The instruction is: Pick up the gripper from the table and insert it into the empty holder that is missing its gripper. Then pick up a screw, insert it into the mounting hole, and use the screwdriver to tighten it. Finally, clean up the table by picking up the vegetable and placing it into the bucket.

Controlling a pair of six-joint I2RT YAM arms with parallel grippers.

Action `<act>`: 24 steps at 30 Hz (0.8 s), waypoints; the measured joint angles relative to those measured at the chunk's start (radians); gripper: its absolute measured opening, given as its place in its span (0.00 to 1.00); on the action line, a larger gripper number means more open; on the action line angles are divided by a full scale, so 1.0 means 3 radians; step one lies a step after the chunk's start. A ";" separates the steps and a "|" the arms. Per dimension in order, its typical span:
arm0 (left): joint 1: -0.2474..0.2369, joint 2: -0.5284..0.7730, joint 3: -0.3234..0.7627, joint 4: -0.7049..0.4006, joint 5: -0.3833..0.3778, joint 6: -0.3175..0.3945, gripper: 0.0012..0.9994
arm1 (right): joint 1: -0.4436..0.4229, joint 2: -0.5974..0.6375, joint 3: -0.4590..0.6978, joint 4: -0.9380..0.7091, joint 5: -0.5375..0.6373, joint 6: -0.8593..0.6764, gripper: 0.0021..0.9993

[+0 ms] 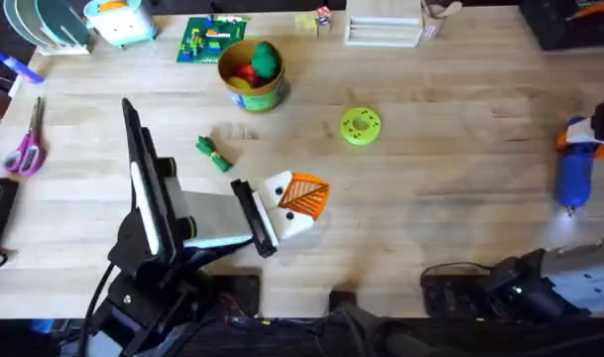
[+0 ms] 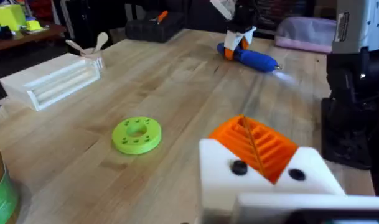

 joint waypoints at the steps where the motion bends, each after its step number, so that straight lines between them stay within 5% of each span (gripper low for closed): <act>1: 0.0000 -0.0001 0.0000 0.0000 -0.0001 0.0000 0.01 | 0.0000 -0.0001 0.0000 -0.0002 -0.0002 0.0000 0.02; 11: 0.0000 0.0000 0.0000 0.0000 -0.0001 0.0000 0.01 | 0.0045 -0.0317 0.0003 -0.0048 -0.0049 0.0159 0.02; 24: 0.0000 0.0000 0.0000 0.0000 -0.0001 0.0000 0.01 | 0.0348 -0.1690 0.0003 0.0440 -0.0543 0.0661 0.02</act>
